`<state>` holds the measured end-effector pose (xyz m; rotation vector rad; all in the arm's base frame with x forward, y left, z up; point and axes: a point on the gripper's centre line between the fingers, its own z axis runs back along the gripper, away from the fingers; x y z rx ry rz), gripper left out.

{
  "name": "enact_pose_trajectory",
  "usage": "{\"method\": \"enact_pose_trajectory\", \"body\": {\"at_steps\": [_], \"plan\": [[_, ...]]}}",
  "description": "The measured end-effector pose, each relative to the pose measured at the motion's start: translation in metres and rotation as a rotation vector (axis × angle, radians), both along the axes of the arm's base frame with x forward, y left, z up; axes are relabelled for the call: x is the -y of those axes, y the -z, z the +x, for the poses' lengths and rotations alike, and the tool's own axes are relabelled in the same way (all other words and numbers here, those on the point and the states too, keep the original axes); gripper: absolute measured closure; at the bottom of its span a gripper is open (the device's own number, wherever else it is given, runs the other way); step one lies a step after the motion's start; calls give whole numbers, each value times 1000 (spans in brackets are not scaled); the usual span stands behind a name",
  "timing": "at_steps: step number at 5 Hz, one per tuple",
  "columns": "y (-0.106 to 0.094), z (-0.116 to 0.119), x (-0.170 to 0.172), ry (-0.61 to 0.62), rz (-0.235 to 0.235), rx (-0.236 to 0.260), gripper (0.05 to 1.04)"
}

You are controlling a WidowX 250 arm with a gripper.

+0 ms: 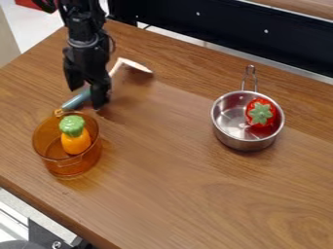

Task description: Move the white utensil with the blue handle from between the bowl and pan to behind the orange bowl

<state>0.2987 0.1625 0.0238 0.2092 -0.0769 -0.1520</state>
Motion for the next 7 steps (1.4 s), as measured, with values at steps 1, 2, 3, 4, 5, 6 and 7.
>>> {"method": "enact_pose_trajectory", "body": {"at_steps": [1,2,3,4,5,6,7], "plan": [[-19,-7,3,-75,-76,-31,87],[-26,-7,10,-182,-141,-48,87],[-32,1,15,-316,-195,-4,87],[-34,11,20,-418,-249,64,87],[-39,16,22,-476,-307,86,87],[-35,15,34,-559,-344,75,87],[-23,11,52,-566,-333,40,87]]}}
